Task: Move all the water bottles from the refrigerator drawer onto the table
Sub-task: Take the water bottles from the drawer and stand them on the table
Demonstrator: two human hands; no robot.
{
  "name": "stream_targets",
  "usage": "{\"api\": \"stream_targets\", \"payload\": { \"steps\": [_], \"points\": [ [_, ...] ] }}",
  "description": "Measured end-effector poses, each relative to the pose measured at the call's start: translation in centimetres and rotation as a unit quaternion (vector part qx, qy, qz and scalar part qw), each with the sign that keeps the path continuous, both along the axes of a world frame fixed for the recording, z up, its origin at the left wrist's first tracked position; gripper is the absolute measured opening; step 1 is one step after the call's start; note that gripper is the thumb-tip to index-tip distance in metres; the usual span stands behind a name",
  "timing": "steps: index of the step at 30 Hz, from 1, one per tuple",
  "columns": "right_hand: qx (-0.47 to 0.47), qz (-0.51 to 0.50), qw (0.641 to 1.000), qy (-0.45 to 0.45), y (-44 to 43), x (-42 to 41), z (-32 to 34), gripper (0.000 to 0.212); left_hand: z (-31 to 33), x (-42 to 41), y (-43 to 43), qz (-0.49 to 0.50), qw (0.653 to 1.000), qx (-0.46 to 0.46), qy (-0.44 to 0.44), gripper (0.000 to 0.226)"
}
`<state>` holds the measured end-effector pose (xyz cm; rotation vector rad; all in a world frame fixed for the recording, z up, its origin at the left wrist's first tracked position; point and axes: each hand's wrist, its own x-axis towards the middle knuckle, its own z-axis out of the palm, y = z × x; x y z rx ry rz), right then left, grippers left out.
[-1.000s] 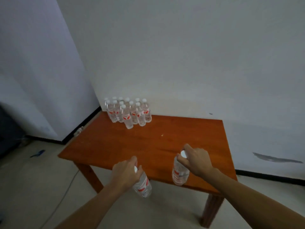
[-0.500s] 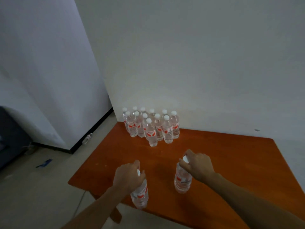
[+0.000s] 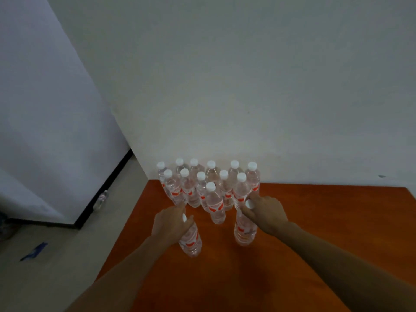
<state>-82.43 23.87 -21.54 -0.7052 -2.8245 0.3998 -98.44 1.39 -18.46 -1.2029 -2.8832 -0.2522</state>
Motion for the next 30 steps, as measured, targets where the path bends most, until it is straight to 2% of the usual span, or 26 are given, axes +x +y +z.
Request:
{"api": "stream_targets", "payload": {
  "steps": [4,8,13,17,21,25,30],
  "points": [
    [-0.016,-0.009,1.000,-0.023,0.9,-3.7,-1.0,0.036,-0.9,-4.6,3.0,-0.041,0.999,-0.008,-0.008,0.028],
    [-0.052,-0.044,0.998,-0.017,1.1,-6.5,-1.7,0.032,-1.2,-8.3,5.8,-0.077,0.996,0.018,-0.033,0.040],
    [-0.053,-0.089,0.995,-0.012,0.2,-9.6,-2.2,0.031,-2.7,-12.6,7.9,-0.140,0.989,0.015,-0.054,0.017],
    [-0.070,-0.138,0.988,-0.009,-1.1,-10.9,-2.6,0.031,-3.7,-14.6,8.3,-0.194,0.980,0.025,-0.045,0.021],
    [-0.101,-0.198,0.975,-0.001,-2.3,-10.5,-2.5,0.028,-4.0,-15.7,8.3,-0.247,0.966,0.056,-0.057,0.031],
    [-0.143,-0.234,0.962,-0.009,-3.9,-8.9,-1.7,0.051,-2.9,-15.8,9.5,-0.287,0.953,0.093,-0.020,0.032],
    [-0.145,-0.293,0.944,-0.053,-5.5,-3.1,-1.0,0.044,0.7,-10.2,12.1,-0.356,0.924,0.138,-0.027,0.025]
  ]
}}
